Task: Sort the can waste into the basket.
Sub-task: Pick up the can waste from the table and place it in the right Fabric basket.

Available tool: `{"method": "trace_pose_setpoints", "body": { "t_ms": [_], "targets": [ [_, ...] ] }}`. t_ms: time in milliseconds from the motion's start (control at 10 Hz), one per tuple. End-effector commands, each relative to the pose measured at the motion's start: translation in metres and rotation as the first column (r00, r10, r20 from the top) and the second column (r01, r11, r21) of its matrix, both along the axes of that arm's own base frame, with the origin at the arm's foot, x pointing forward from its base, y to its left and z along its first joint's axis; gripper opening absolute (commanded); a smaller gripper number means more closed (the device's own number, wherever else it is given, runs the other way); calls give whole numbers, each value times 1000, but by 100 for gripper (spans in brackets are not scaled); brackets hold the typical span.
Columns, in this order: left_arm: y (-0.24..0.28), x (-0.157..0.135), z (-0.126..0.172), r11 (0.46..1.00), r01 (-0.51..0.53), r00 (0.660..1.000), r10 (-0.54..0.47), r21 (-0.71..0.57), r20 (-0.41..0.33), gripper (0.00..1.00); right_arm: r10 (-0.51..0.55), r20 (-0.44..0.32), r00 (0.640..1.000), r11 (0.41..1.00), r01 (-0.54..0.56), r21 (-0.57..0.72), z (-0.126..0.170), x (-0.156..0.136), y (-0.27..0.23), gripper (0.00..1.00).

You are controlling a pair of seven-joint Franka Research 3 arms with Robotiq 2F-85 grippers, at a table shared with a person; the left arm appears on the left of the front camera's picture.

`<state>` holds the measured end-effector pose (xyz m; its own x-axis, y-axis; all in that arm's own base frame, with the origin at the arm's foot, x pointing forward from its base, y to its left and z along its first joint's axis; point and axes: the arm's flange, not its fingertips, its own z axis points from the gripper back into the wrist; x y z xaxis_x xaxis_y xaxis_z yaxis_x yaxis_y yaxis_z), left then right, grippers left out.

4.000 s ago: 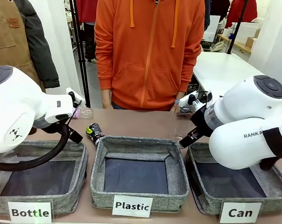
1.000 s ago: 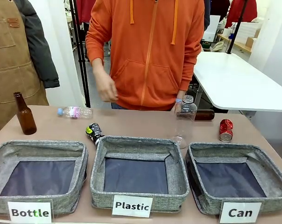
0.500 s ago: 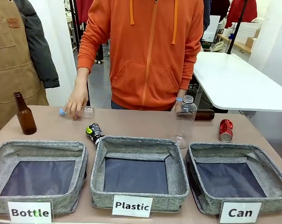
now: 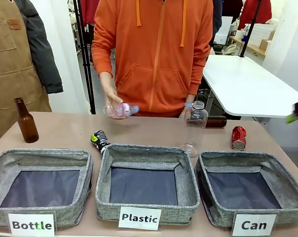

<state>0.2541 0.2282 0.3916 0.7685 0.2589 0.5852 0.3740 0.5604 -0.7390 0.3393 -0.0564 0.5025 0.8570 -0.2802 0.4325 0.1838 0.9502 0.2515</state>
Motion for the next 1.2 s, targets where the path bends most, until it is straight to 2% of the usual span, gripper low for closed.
{"method": "trace_pose_setpoints", "body": {
  "t_ms": [0, 100, 200, 400, 500, 700, 900, 1100],
  "targets": [
    [2, 1, 1, 1000, 4, 999, -3, -6, 34, 100, -4, -82, 997, 998, -1, -61, -6, 27, 10, 100],
    [2, 1, 1, 1000, 4, 999, -3, -6, 34, 100, -36, 19, 999, 999, 36, -28, 1, 23, 9, 100],
    [2, 1, 1, 1000, 4, 999, -3, -6, 34, 100, 11, -47, 999, 998, -13, -57, -12, 15, 21, 100],
    [2, 1, 1, 1000, 4, 999, -3, -6, 34, 100, 5, -43, 999, 998, -8, -66, -15, 24, 26, 100],
    [2, 1, 1, 1000, 4, 999, -3, -6, 34, 100, -61, -79, 995, 989, 50, -141, -16, 22, 31, 100],
    [2, 1, 1, 1000, 4, 999, -3, -6, 34, 100, -75, -144, 987, 982, 48, -183, -15, 49, 32, 100],
    [2, 1, 1, 1000, 4, 999, -3, -6, 34, 100, -80, -210, 974, 981, 40, -189, -17, 91, 31, 100],
    [2, 1, 1, 1000, 4, 999, -3, -6, 34, 100, -97, -291, 952, 983, 46, -179, -47, 144, 27, 100]
  ]
}}
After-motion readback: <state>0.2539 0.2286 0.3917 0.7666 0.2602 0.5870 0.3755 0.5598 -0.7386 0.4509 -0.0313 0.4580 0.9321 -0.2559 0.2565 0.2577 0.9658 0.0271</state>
